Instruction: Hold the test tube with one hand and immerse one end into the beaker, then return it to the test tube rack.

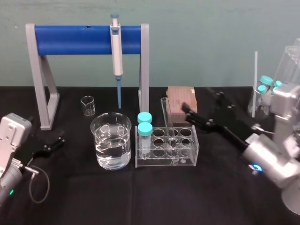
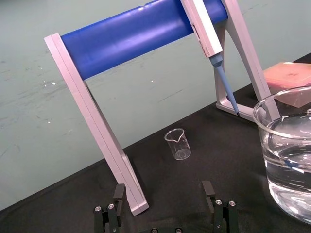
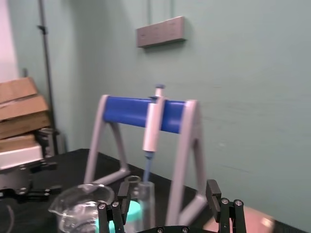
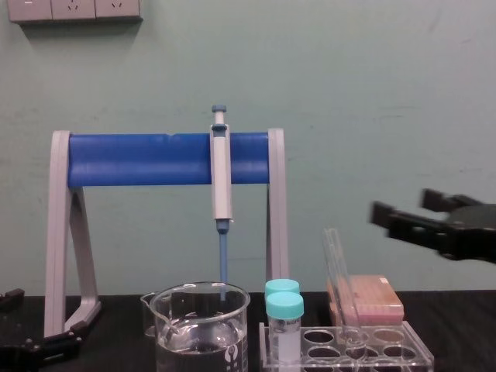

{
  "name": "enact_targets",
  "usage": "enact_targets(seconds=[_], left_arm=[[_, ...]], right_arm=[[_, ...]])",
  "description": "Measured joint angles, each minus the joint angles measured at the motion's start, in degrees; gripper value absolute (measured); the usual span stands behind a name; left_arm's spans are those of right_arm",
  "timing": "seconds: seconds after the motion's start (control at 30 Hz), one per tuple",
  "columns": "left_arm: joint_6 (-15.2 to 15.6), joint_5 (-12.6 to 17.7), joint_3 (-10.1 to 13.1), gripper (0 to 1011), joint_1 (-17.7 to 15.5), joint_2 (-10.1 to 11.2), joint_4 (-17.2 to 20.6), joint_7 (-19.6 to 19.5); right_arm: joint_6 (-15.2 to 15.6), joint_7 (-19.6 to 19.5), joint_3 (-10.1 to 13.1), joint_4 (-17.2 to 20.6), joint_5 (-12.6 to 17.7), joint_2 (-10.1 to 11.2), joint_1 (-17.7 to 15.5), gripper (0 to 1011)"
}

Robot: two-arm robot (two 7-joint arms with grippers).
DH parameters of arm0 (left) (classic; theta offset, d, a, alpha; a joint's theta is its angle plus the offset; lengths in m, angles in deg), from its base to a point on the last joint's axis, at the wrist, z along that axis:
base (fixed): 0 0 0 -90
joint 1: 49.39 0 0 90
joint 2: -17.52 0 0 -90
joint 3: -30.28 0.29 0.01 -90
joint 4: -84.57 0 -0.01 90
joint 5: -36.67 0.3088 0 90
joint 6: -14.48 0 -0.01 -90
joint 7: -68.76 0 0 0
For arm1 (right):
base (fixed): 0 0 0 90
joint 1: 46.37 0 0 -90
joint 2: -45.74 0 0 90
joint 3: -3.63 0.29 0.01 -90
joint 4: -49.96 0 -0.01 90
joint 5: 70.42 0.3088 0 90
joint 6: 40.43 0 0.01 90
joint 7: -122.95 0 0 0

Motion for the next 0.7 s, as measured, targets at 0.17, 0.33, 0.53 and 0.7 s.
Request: enact_targets(seconds=[0.17, 0.33, 0.53, 0.7], left_arm=[[0.0, 0.0, 0.0, 1000, 0.0, 0.0, 0.0, 0.0], [0.0, 0.0, 0.0, 1000, 0.0, 0.0, 0.0, 0.0], [0.0, 0.0, 0.0, 1000, 0.0, 0.0, 0.0, 0.0], [0.0, 0.0, 0.0, 1000, 0.0, 0.0, 0.0, 0.0]], right_arm=[[0.95, -4.81, 3.8, 3.05, -0.64, 1.36, -5.04, 1003], [1.78, -9.67, 6.7, 2.28, -2.76, 0.89, -7.36, 1003], [3.02, -13.53, 7.63, -2.31, -5.65, -1.14, -6.81, 1003], [3.77, -13.66, 7.28, -5.13, -6.89, -2.13, -5.67, 1003]])
